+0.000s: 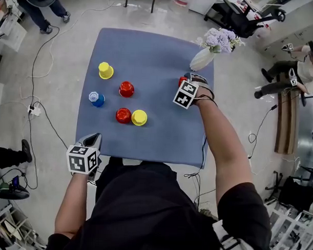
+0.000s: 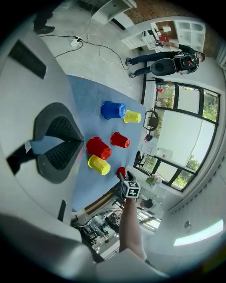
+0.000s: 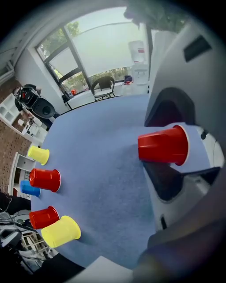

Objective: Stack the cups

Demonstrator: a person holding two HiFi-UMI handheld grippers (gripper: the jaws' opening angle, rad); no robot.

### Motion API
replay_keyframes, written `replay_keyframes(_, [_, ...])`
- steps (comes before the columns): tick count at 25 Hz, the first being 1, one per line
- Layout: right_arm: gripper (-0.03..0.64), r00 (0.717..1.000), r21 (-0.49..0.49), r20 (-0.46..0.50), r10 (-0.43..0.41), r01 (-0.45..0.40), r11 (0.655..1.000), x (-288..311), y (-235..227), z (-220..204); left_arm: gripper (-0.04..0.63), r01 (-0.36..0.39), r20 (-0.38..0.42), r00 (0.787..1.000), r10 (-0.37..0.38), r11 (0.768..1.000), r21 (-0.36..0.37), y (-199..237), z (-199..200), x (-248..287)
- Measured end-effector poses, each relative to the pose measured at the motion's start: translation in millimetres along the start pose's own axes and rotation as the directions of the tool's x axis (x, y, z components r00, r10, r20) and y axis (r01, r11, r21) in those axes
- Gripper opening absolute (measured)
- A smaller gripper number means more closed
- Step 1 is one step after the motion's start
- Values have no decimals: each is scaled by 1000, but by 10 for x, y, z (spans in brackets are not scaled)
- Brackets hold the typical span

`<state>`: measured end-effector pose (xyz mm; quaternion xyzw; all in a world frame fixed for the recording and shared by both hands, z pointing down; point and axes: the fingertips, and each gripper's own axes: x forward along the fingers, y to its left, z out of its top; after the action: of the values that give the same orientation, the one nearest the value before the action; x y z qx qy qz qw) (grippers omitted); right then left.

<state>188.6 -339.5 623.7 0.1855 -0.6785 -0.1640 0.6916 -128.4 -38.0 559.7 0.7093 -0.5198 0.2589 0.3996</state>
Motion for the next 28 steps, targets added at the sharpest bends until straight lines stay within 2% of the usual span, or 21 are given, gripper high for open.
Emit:
replay_keyframes(6, [236,998,-66,-58,23,-27,997,186,45,-3,5,-6,-21,1000,6,1000,-20,27,-95,-23])
replay_keyframes(13, [236,992,-70,-123,28,-36,997,312,65,-113,5,-1,-29,1000,1,1000,-15,58,-98,-18])
replay_keyframes(23, [236,999,5,-50,2,-2,1000,8,140,-39,5,37,-28,999,-36,999,21,6,-43,10])
replay_keyframes(28, [236,999,111,42,-9,5,994,-312,335,151,5,74,-18,997,-73,995,64,-66,52,33])
